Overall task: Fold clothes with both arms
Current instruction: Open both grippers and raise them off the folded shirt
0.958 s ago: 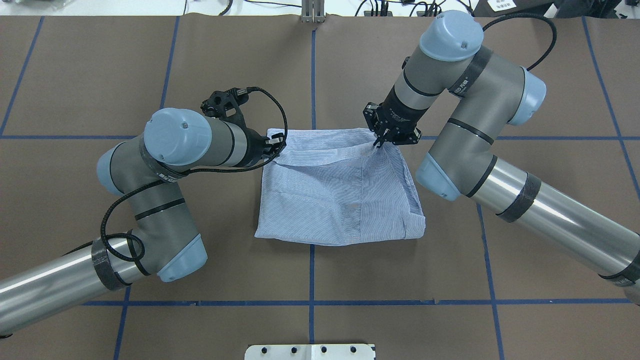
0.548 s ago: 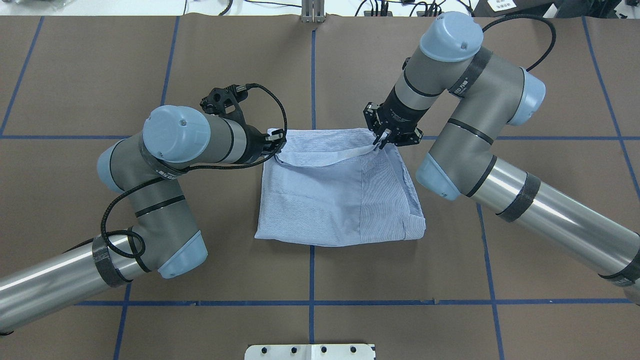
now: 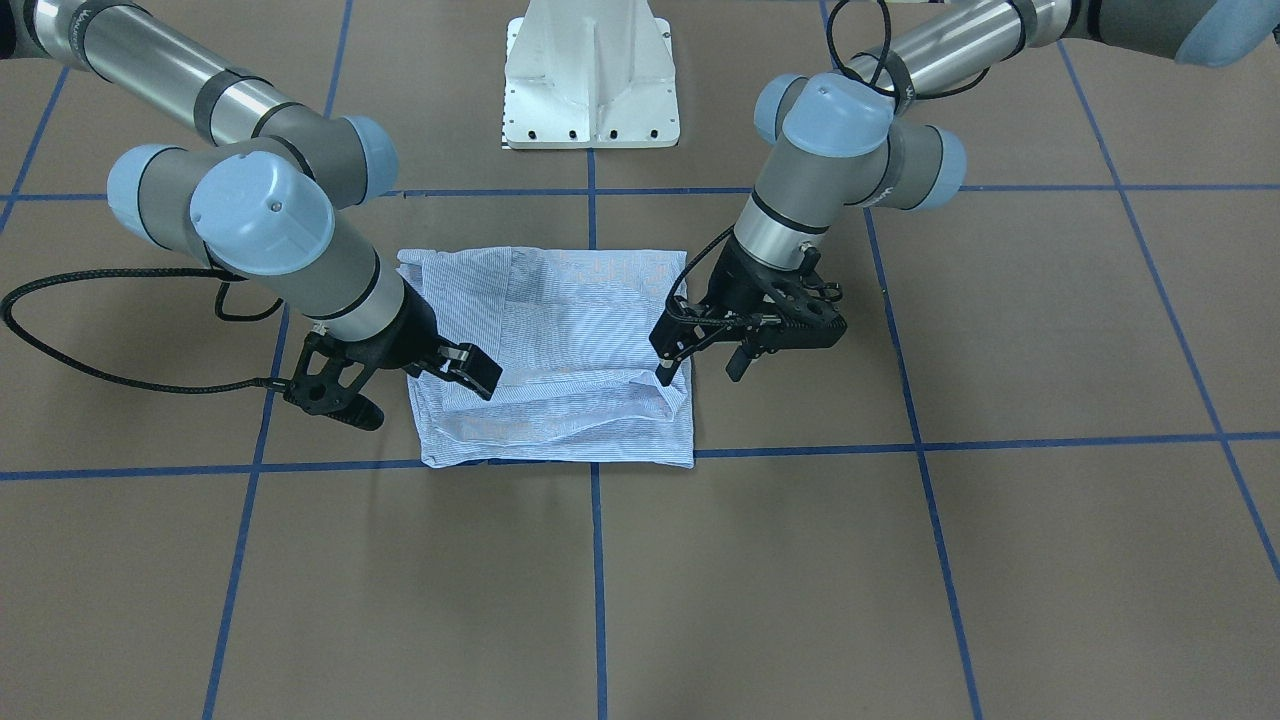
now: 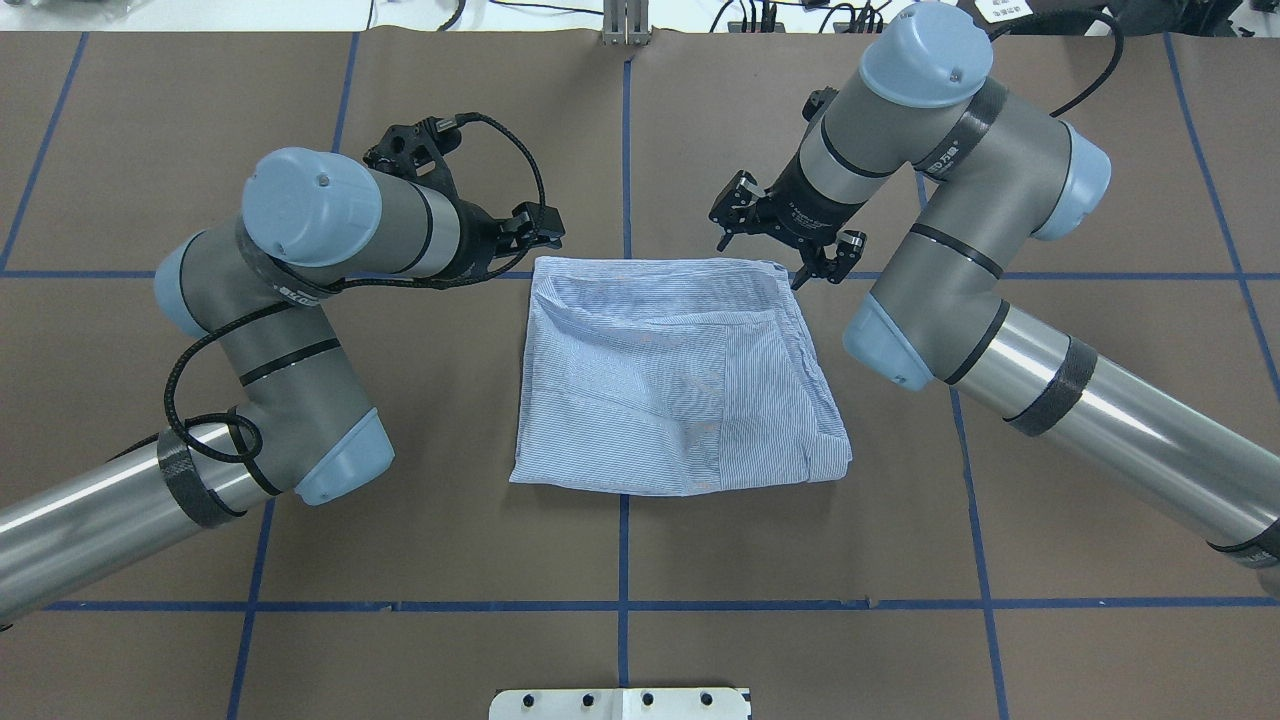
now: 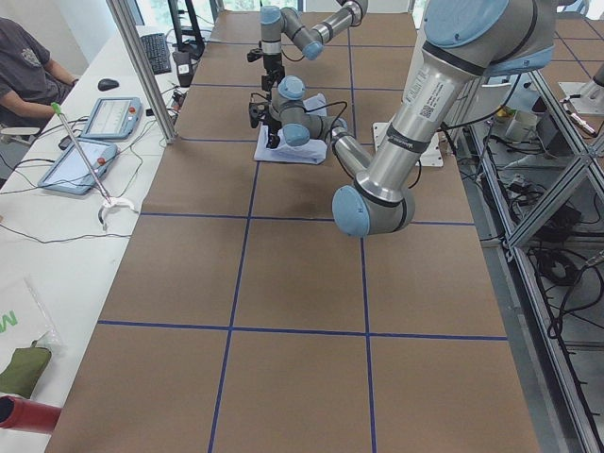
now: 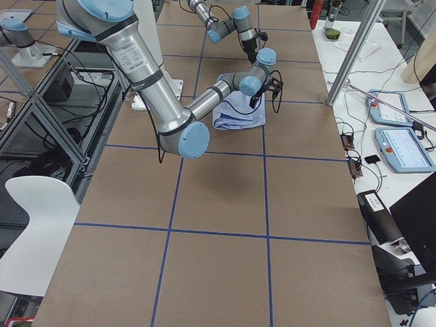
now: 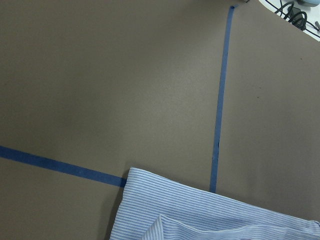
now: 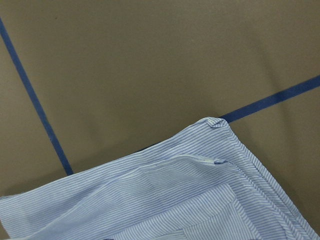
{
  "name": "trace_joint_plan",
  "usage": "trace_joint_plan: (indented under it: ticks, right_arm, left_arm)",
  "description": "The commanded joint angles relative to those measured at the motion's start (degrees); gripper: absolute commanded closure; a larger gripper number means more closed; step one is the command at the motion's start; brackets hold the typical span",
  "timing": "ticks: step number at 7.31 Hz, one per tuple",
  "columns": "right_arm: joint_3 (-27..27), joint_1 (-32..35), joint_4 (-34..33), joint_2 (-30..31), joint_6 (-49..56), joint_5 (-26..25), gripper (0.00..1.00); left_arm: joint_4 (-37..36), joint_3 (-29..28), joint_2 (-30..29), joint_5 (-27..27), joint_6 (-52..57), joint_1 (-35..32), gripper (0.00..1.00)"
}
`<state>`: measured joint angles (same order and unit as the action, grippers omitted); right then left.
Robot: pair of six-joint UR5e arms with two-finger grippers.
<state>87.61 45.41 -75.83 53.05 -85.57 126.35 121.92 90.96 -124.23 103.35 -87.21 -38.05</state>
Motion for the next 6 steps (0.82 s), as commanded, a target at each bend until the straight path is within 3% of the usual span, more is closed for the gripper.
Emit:
trace_joint_plan:
  ticks: [1, 2, 5, 6]
  right_arm:
    - [1.9, -2.1, -0.2, -0.3, 1.5, -2.5, 0.00]
    - [3.2, -4.1, -0.2, -0.8, 2.0, -3.2, 0.00]
    - [3.6, -12.4, -0.8, -2.9, 5.6, -14.1, 0.00]
    - [3.4, -13.4, -0.9, -2.6, 8.5, -15.5, 0.00]
  left_arm:
    - [-2.0, 1.1, 0.6, 3.3, 0.7, -1.4, 0.00]
    - [-3.3, 2.2, 0.9, 3.3, 2.3, -2.2, 0.00]
    - [-7.1, 5.8, 4.3, 4.8, 9.0, -4.2, 0.00]
    - [-7.1, 5.7, 4.6, 4.8, 9.1, -4.2, 0.00]
